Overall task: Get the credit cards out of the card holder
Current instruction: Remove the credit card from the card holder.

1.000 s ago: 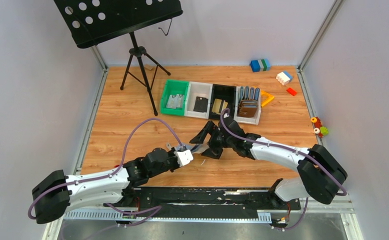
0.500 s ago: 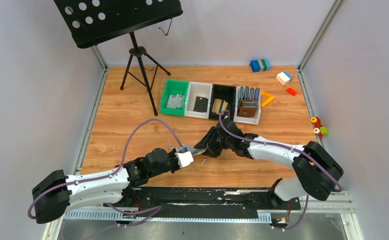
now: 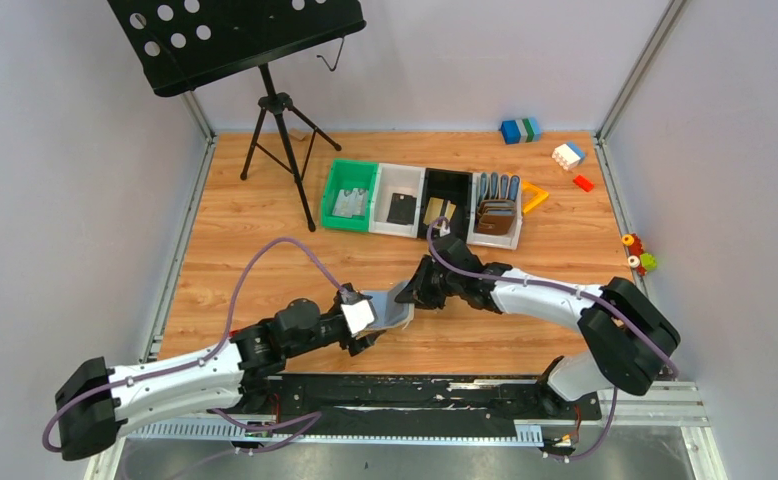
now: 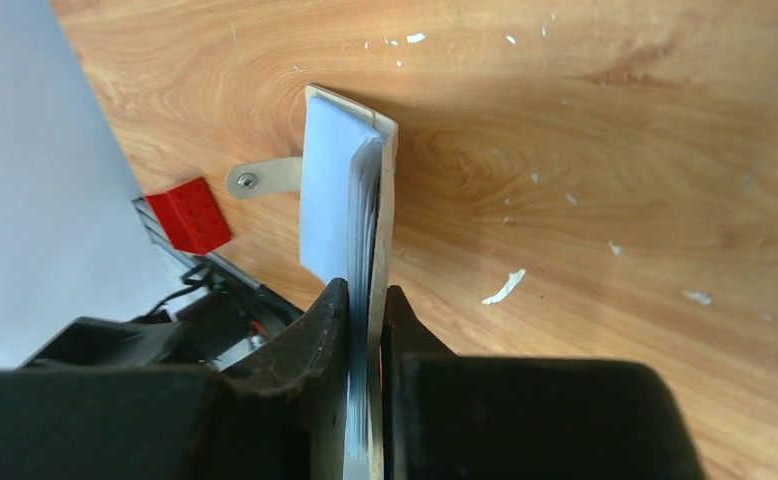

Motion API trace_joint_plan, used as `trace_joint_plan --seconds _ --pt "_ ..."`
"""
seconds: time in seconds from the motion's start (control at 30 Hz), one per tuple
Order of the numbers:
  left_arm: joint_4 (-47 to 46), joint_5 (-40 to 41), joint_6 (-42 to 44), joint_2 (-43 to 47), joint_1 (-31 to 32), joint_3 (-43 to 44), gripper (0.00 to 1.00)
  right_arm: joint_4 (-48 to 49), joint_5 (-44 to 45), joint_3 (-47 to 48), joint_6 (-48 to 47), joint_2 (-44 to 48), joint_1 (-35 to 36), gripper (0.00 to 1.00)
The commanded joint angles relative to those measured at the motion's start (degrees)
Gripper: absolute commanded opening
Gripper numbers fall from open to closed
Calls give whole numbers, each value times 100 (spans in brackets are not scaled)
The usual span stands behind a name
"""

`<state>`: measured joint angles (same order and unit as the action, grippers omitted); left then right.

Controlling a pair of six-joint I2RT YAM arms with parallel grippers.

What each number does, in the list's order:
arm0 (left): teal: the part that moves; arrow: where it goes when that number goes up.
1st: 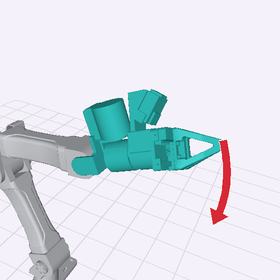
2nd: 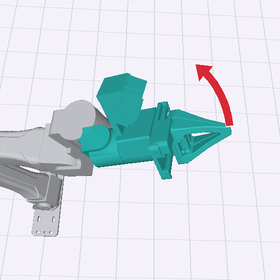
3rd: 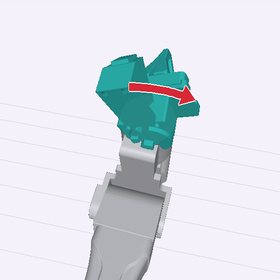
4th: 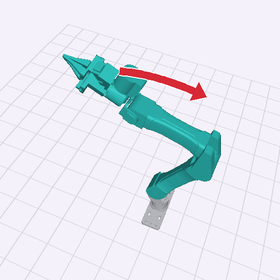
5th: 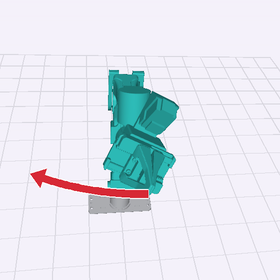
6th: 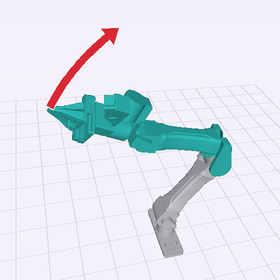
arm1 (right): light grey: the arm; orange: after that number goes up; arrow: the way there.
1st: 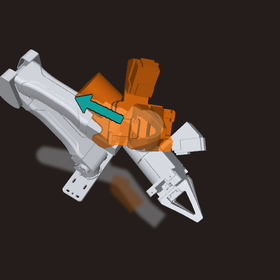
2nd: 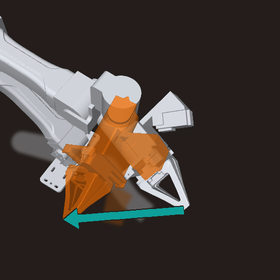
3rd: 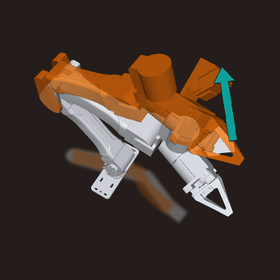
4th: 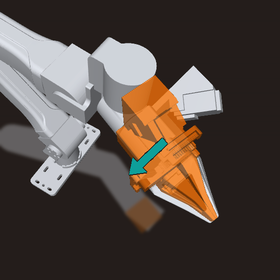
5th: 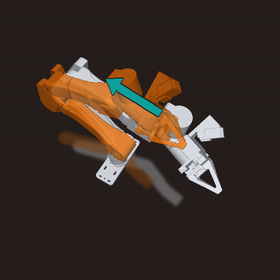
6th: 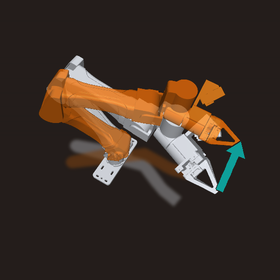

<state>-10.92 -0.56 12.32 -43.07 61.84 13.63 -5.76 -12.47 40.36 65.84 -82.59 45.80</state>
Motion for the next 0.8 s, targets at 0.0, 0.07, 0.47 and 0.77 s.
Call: trace_joint_plan --seconds 0.0,0.07,0.47,0.77 --pt "-17 45 -796 713 5 -136 85 5 -59 576 -1333 -251 2 0" --pt "-24 363 -1135 1115 -4 -292 91 -154 -40 726 -1688 -331 47 1" --pt "958 1743 -3995 1534 -14 83 100 -562 354 808 -2447 -280 170 13" --pt "1121 946 -4999 -106 -303 710 94 -874 769 832 -2573 -281 205 24"
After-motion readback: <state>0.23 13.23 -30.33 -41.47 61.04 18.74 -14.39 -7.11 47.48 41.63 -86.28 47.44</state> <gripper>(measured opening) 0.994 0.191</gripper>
